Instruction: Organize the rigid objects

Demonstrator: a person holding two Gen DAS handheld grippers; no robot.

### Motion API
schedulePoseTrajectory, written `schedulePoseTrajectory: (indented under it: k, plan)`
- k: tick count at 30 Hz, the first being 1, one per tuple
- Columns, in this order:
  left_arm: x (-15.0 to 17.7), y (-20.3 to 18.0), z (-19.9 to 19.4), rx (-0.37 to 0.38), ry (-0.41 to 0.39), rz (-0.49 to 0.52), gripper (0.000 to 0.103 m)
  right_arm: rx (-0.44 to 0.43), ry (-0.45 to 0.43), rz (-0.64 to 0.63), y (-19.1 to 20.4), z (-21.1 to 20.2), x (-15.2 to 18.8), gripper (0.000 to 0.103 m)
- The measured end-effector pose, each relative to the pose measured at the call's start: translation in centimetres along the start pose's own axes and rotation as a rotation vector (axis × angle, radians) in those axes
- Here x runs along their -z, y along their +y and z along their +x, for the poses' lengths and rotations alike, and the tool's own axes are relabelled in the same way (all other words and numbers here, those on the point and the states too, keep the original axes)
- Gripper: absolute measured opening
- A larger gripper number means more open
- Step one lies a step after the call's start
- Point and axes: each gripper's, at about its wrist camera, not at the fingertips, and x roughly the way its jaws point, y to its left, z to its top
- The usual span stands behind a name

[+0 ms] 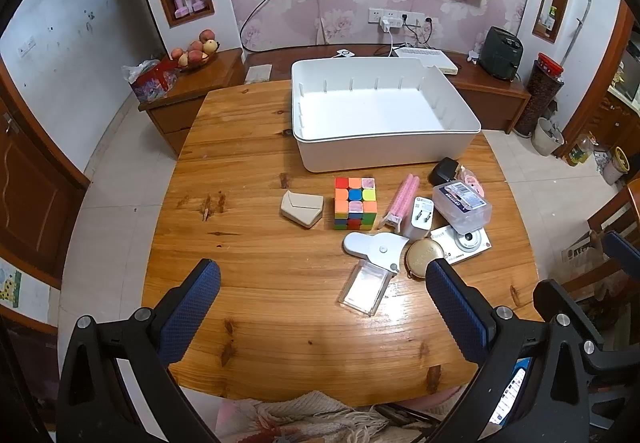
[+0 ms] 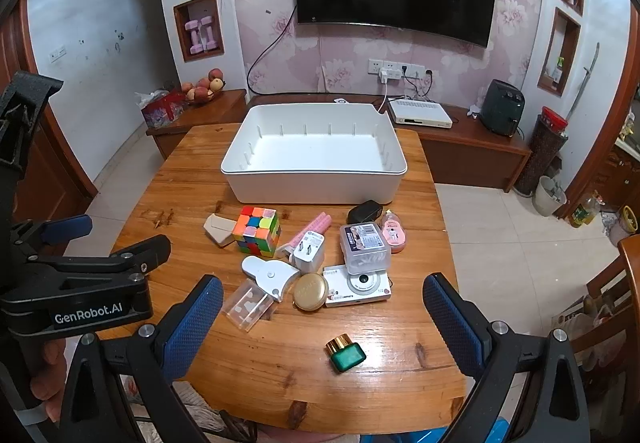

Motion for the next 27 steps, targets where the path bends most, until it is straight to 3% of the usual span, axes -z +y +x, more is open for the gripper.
schedulePoseTrajectory:
  k: [27]
  plan:
    - [0.5,-0.4,0.3,-0.001,0.008,0.013,0.102,0.003,0.026,0.008,-0.1,1.1,0.8,0.101]
